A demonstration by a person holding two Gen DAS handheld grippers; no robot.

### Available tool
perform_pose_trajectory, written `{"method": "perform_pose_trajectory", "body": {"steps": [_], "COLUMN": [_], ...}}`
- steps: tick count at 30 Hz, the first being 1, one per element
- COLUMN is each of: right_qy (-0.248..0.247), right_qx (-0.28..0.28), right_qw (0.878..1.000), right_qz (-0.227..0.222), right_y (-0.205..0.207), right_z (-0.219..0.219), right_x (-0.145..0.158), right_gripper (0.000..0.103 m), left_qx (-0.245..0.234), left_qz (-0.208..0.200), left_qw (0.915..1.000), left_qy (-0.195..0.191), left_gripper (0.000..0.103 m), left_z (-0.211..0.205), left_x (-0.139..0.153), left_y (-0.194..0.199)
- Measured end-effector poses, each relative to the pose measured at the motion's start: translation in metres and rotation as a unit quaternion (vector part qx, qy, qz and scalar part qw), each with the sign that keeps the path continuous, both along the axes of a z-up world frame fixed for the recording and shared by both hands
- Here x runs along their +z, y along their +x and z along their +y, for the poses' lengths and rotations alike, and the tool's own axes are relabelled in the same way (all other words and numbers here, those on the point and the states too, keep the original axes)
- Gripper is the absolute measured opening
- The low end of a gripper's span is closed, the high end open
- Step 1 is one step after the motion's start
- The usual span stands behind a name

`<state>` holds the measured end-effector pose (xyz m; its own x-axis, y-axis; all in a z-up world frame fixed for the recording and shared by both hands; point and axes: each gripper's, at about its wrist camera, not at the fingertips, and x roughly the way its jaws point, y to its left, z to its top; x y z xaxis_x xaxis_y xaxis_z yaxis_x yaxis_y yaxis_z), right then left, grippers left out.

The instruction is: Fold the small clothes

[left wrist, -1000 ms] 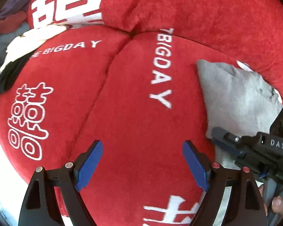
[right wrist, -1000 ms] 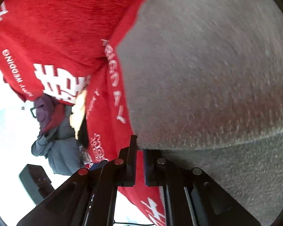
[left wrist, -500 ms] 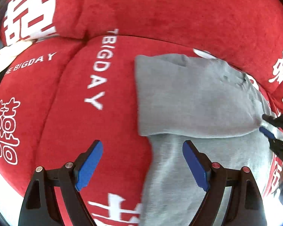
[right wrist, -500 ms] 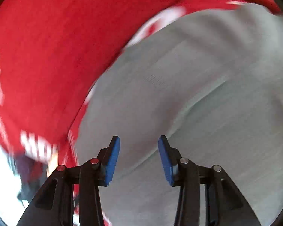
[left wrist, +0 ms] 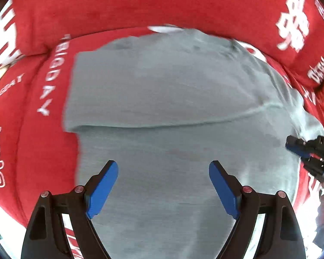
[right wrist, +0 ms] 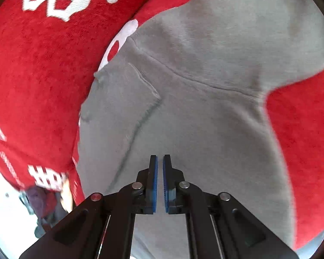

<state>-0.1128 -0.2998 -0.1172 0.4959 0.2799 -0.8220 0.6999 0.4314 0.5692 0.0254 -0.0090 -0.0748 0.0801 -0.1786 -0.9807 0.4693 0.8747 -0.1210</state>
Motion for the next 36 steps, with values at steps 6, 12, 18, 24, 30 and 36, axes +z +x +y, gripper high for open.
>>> {"method": "perform_pose_trajectory", "body": {"steps": [6,12,18,24,30,36], "right_qy": [0.006,0.014,0.010,-0.014,-0.038,-0.030], "right_qx": [0.030,0.022,-0.004,-0.080,-0.188,-0.264], "right_qw": [1.000,1.000,1.000,0.997,0.981,0.962], "right_qz": [0.005,0.001,-0.005,-0.009,-0.012,-0.065], "right_y": [-0.040,-0.070,-0.098,-0.144,-0.191,-0.206], "right_z": [-0.004,-0.020,-0.054,-0.117,-0.185,-0.234], "right_x": [0.003,0.004,0.006,0.011,0.011,0.007], "right_gripper": [0.047,0.047,0.048,0.048,0.048,0.048], "left_qx": [-0.041,-0.065,-0.088,-0.105,-0.117,-0.107], "left_qz": [0.016,0.026,0.026,0.015,-0.001,-0.025], "left_qw": [0.9990,0.9975,0.9957,0.9943,0.9929,0.9937], "left_qy": [-0.009,-0.011,-0.006,-0.013,-0.018,-0.024], "left_gripper": [0.087,0.087,0.087,0.087,0.087,0.087], "left_z": [-0.055,-0.093,-0.132,-0.167,-0.201,-0.227], "left_x": [0.001,0.001,-0.002,-0.002,-0.003,-0.002], "left_y": [-0.033,-0.056,-0.073,-0.084,-0.098,-0.097]}}
